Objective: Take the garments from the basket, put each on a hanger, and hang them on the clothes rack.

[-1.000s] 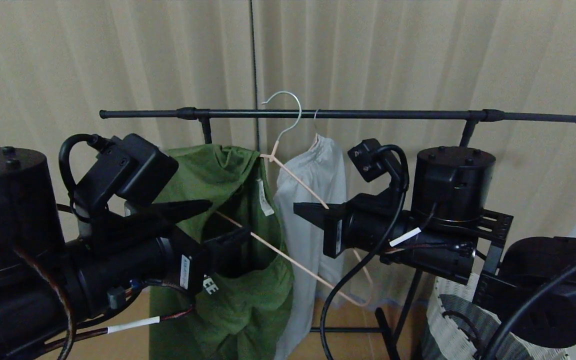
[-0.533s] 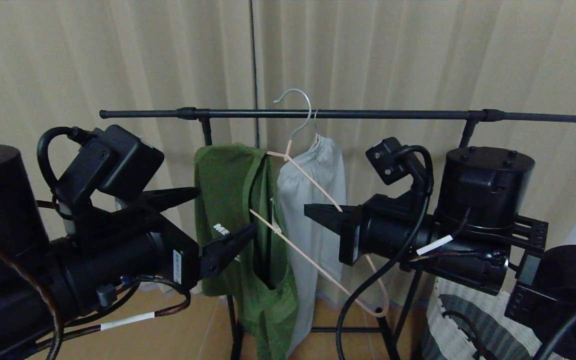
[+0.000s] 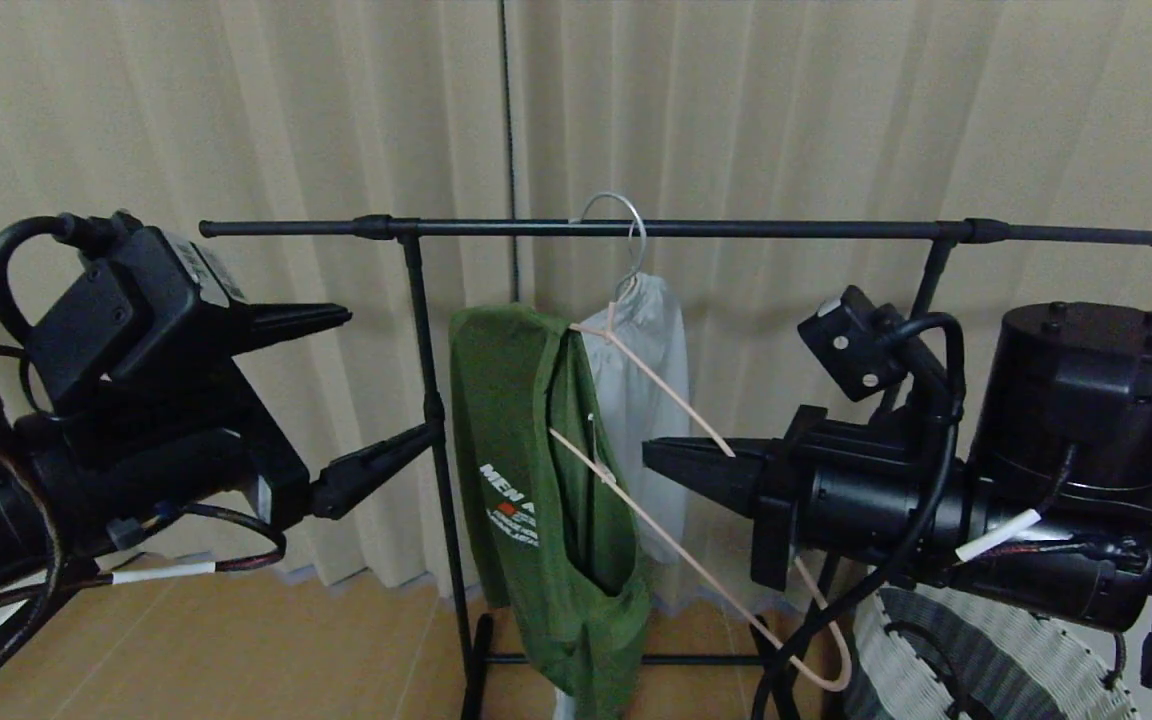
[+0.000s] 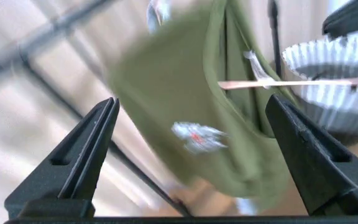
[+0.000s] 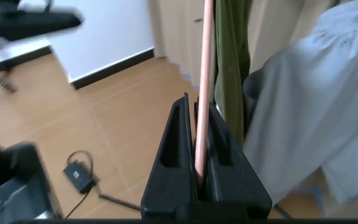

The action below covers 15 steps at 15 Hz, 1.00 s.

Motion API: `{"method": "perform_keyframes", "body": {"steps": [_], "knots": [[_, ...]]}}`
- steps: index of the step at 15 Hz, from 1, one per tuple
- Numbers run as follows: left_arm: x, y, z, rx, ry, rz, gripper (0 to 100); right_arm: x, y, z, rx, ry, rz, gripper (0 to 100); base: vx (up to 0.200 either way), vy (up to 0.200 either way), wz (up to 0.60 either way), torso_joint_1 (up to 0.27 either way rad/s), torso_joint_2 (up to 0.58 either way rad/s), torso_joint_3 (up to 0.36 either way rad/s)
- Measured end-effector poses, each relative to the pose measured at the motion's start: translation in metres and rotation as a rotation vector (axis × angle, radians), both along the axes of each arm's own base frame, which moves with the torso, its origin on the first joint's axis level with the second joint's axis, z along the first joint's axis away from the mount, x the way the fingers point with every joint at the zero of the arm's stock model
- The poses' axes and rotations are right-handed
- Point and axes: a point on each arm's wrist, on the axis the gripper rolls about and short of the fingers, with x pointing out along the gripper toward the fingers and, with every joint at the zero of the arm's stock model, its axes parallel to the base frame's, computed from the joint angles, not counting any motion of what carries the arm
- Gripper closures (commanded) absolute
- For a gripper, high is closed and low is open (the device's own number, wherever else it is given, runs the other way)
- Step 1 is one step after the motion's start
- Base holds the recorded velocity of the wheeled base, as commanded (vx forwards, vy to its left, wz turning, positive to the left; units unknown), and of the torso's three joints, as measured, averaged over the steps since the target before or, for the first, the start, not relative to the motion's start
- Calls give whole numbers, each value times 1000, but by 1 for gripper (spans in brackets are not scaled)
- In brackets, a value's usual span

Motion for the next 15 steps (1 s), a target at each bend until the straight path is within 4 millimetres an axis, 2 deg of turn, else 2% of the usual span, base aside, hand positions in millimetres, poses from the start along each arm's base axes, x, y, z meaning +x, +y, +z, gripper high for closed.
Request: {"method": "perform_keyframes", "body": {"steps": [4,10,13,14,15], "knots": [[18,8,5,107,-106,-51,0,-4,-1,4,15,-18,83,100,0,0,0,0,0,0],[53,-6,6,155,-131,-100,0,-8,2,6,30,-23,174,100,0,0,0,0,0,0],[64,-12,2,183,-138,-113,0,-12,6,6,33,-22,206,100,0,0,0,0,0,0],[66,-13,0,194,-138,-115,100,-14,8,6,33,-22,214,100,0,0,0,0,0,0],[67,-13,-1,199,-137,-116,100,-15,9,6,33,-22,221,100,0,0,0,0,0,0]]}}
